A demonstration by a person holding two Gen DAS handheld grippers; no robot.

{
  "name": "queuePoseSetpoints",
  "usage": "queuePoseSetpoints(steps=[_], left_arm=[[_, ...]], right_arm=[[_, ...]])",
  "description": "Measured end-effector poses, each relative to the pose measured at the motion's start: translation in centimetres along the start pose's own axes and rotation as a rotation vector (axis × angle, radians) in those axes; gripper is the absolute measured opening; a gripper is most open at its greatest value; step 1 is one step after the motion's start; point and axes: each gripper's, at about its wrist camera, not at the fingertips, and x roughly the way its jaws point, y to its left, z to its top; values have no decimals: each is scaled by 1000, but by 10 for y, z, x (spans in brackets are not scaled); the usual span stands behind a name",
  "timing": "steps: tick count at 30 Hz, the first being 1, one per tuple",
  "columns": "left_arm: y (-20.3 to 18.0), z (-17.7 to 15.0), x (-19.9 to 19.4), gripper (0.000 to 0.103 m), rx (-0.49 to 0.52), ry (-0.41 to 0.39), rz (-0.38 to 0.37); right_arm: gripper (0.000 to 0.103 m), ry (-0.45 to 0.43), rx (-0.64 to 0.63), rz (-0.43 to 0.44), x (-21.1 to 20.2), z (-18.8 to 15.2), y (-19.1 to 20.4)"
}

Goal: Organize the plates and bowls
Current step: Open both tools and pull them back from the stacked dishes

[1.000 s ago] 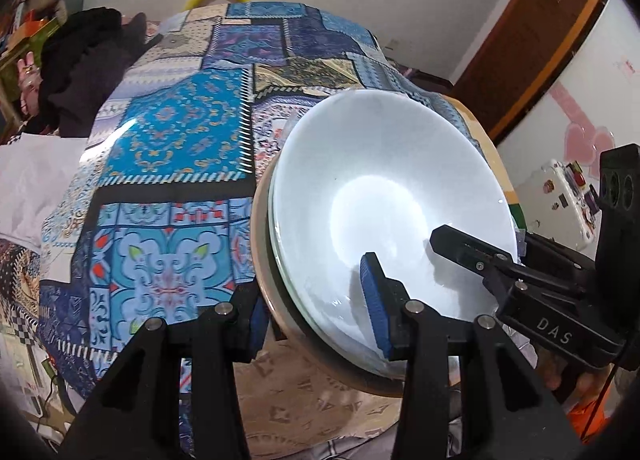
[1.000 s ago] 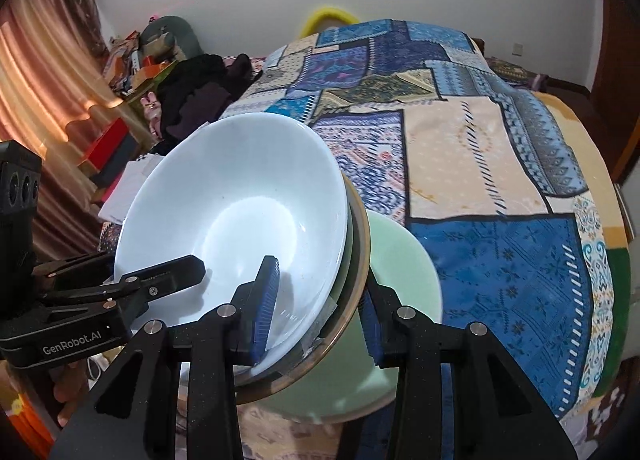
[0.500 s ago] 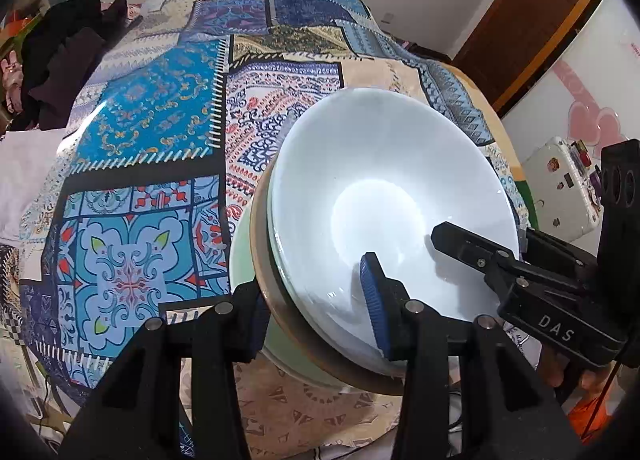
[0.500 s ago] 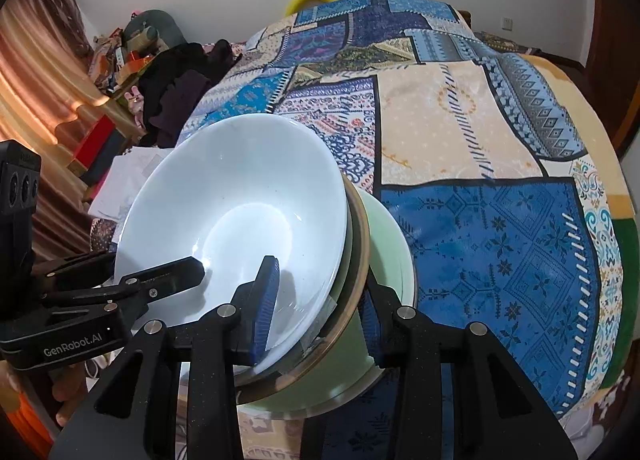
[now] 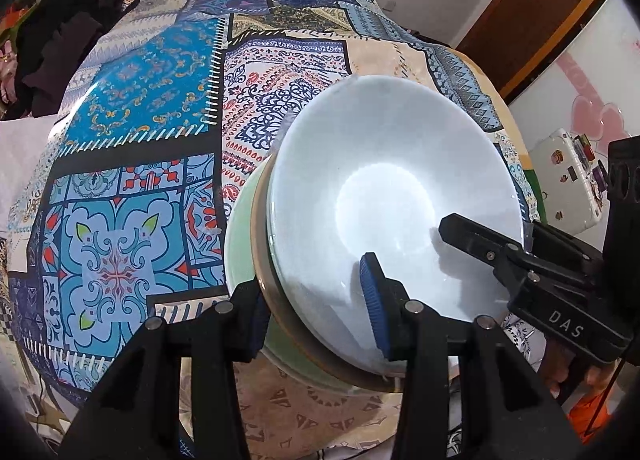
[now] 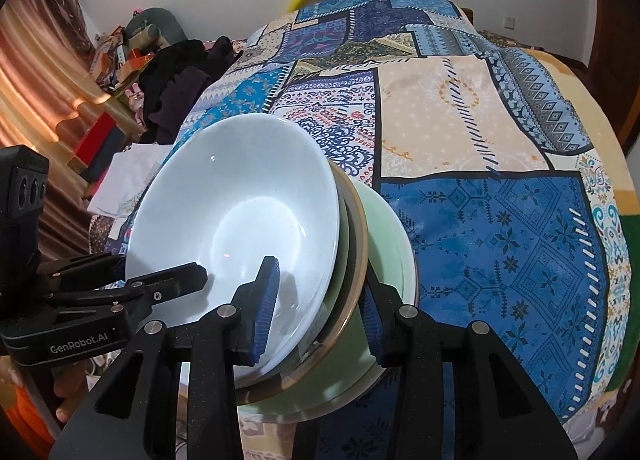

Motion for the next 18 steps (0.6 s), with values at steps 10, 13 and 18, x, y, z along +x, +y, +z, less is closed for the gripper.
queuePoseSetpoints(steps=[10,13,18], left_arm=[[-1,-1,-36,47,10,-102,38],[-7,-1,-59,52,25,-174,60],[-22,-2,-105,56,51,-307,60]], right_arm=[[51,-103,-1,-28,-42,5,-2],[51,-168,-31,-35,-65,8,7],[51,-294,-83,-22,-109,9,25]])
